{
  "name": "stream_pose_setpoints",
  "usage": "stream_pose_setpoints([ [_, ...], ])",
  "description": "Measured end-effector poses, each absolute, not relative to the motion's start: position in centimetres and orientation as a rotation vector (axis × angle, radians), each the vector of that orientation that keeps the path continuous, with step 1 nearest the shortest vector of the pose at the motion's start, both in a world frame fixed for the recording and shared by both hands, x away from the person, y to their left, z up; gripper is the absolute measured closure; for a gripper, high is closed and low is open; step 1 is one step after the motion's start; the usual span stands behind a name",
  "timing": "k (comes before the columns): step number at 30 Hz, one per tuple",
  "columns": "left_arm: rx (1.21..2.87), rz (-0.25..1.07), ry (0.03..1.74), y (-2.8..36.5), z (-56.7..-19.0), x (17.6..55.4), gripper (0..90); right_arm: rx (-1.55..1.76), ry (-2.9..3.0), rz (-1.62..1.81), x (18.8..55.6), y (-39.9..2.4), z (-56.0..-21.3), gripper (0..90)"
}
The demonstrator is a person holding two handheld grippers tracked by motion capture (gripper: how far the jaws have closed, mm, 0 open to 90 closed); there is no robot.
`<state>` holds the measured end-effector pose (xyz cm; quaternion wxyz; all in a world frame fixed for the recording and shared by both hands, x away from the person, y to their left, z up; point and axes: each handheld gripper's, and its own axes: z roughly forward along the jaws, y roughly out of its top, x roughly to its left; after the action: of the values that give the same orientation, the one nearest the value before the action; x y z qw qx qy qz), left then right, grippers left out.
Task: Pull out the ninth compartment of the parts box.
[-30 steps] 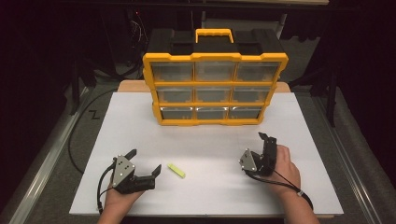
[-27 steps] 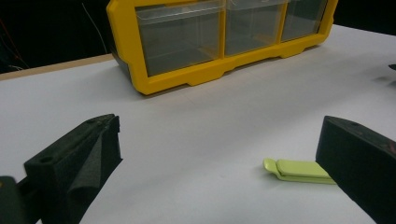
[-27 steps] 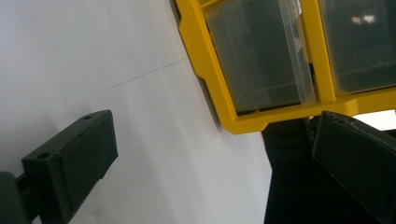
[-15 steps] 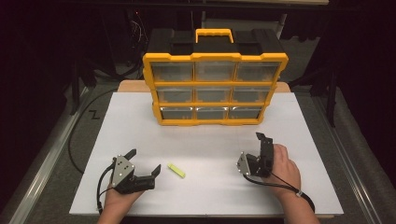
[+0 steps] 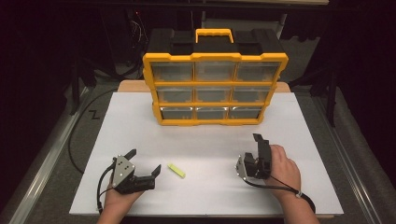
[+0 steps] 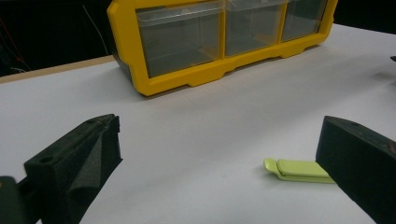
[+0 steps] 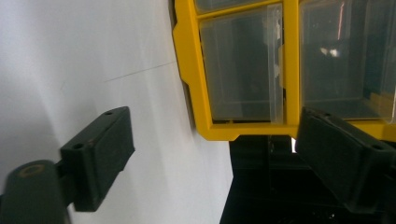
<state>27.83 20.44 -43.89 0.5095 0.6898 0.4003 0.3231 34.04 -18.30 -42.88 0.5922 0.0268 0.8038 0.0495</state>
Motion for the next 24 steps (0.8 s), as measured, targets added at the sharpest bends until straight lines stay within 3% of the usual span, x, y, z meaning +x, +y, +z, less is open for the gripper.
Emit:
stream_pose_setpoints([
  [6, 1.672, 0.78, 0.959, 20.4, -43.9, 27.9, 0.8, 0.052, 1.855, 0.115, 33.9, -18.1, -43.0, 22.4],
  [16, 1.68, 0.769, 0.944, 20.4, -44.0, 27.9, 1.9, 0.05, 1.827, 0.087, 34.5, -17.6, -43.7, 40.5],
  [24, 1.688, 0.764, 0.952, 20.4, -43.9, 27.9, 0.3, 0.081, 1.822, 0.066, 35.7, -16.9, -44.0, 44.3],
])
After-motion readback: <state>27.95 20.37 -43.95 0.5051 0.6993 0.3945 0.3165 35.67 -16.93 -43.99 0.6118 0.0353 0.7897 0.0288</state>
